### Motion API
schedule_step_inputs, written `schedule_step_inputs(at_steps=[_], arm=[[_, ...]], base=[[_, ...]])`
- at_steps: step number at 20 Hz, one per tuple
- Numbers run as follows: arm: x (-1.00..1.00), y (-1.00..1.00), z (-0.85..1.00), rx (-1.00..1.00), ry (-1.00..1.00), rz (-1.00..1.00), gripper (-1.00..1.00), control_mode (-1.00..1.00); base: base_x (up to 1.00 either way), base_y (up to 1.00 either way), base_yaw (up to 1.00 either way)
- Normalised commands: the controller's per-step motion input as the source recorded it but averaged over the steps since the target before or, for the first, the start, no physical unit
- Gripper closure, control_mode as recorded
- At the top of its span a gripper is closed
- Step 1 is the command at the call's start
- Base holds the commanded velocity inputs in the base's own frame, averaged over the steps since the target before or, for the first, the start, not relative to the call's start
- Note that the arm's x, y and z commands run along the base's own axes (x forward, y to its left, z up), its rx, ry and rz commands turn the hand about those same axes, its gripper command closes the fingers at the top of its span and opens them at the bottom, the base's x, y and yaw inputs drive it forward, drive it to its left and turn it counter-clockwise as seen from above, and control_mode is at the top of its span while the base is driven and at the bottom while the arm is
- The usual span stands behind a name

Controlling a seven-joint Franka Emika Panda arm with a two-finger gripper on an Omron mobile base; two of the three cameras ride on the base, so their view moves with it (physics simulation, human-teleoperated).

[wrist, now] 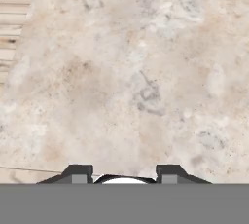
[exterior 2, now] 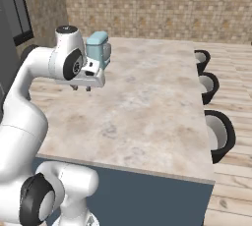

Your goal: Navigate to the toaster oven.

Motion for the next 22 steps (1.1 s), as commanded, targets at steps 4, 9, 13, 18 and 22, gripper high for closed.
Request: schedule_step_inputs(at_steps=[4, 9, 13, 18, 22], arm=[[-0.3, 0.0, 0.0, 0.0, 0.0, 0.0, -1.0, -1.0], [-0.69, 0.0, -0.06, 0.0, 0.0, 0.0, -1.0, -1.0], [-0.6, 0.0, -0.23, 0.0, 0.0, 0.0, -1.0, -1.0], [-0.52, 0.0, -0.45, -0.01, 0.0, 0.01, -1.0, -1.0], [-0.28, 0.0, -0.19, 0.0, 0.0, 0.07, -1.0, 1.0]], base=[[0.0, 0.0, 0.0], [0.0, 0.0, 0.0], [0.0, 0.0, 0.0], [0.0, 0.0, 0.0], [-0.31, 0.0, 0.14]])
